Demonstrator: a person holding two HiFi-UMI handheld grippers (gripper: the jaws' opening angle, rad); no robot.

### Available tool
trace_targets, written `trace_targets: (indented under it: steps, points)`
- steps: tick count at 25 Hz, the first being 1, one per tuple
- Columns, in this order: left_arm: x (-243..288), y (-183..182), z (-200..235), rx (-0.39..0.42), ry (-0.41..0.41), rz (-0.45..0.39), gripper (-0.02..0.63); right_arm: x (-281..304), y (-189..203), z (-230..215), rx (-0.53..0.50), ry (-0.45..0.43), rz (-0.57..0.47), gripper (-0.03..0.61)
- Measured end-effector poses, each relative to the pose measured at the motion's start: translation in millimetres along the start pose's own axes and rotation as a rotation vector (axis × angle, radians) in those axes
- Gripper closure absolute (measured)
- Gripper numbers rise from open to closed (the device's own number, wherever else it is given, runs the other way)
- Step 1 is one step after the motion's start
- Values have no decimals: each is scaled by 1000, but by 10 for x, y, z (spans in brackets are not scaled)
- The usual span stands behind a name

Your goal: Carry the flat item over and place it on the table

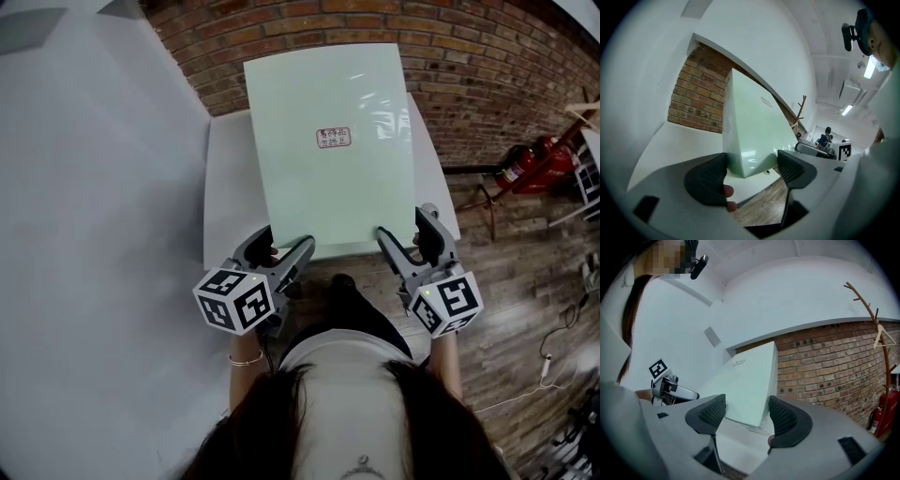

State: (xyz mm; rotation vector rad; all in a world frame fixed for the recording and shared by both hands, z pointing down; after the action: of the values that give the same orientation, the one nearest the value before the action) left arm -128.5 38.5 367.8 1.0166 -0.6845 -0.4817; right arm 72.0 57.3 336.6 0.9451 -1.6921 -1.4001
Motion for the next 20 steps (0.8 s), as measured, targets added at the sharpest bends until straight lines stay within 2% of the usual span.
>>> trace_targets:
  steps: [20]
  points:
    - [746,-223,399,-44,-15,50,262,686,31,-615,36,-3,49,262]
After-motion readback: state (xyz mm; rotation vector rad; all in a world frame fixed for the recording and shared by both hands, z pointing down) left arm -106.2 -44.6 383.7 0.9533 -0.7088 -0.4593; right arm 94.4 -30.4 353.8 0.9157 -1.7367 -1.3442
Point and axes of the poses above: the fingertips, and each gripper's own axes: x forward along the fingers, z to its left, y out of its underside, the point moved 2 cm from there along -x, backward along the fingers, and after that the axes turned 4 degrees about x, right-handed, at the moved point
